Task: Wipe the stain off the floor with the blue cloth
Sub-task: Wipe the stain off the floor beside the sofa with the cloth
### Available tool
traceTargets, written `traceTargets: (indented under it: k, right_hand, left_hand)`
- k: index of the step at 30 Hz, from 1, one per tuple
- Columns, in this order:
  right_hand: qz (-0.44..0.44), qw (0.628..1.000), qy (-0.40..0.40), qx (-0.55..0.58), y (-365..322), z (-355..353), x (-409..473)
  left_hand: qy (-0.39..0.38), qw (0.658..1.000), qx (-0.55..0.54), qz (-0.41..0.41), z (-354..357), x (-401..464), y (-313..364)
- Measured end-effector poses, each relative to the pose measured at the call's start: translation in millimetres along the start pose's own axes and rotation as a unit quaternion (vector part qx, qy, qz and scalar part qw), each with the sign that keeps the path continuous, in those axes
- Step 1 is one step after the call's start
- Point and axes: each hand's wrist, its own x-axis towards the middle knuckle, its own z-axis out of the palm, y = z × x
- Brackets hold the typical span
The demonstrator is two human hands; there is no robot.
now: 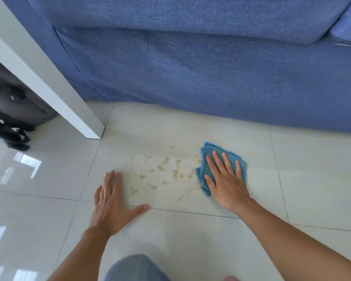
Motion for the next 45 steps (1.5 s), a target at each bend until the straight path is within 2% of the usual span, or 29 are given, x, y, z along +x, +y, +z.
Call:
traceTargets:
  k: [6,10,13,16,19,22,24,26,28,31,34,38,40,43,45]
  right_hand:
    - [0.049,0.998,0.04,0.001,-10,20,-24]
    - [-0.013,1.0,0.024,-0.009,-23,27,-31]
    - [-0.043,0.998,0.042,-0.009,-18,19,-6]
    - [0.02,0.999,0.042,-0.014,1,18,-5]
    - [0.082,0.994,0.072,-0.011,-5,30,-40]
    - [0.034,0.998,0.05,-0.005,-32,39,-53]
    - [-0.027,0.998,0.049,0.001,-40,34,-34]
    - [-0.051,0.998,0.041,-0.012,-34,22,-7]
    - [0.004,0.999,0.038,-0.02,-16,17,5]
    - [0.073,0.996,0.055,-0.001,-8,22,-21]
    - [0.036,0.998,0.046,-0.007,-36,34,-48]
    - [-0.024,0.999,0.036,0.012,-49,24,-13]
    - [0.0,0.999,0.033,0.006,-34,13,8]
    - [0.081,0.996,0.041,0.011,-14,18,-4]
    - [0.074,0.995,0.063,0.009,-26,28,-31]
  left_hand:
    - [0.063,0.997,0.046,0.002,18,-7,-6]
    - [0.07,0.996,0.058,0.005,20,-6,-6]
    - [0.066,0.996,0.064,0.003,20,-4,-7]
    - [0.063,0.996,0.065,0.003,20,-4,-8]
    - [0.068,0.996,0.061,0.006,20,-4,-7]
    - [0.057,0.997,0.058,0.003,20,-6,-7]
    - [0.063,0.996,0.058,0.006,22,-5,-8]
    - [0.06,0.997,0.057,0.004,22,-5,-10]
    - [0.065,0.997,0.05,0.005,23,-4,-11]
    - [0.067,0.997,0.047,0.006,23,-4,-9]
    - [0.062,0.997,0.047,0.005,23,-3,-10]
    - [0.064,0.997,0.05,0.004,24,-2,-9]
    - [0.063,0.997,0.049,0.004,24,-3,-8]
    - [0.054,0.997,0.051,-0.001,22,-4,-8]
    - [0.061,0.997,0.048,-0.003,21,-4,-7]
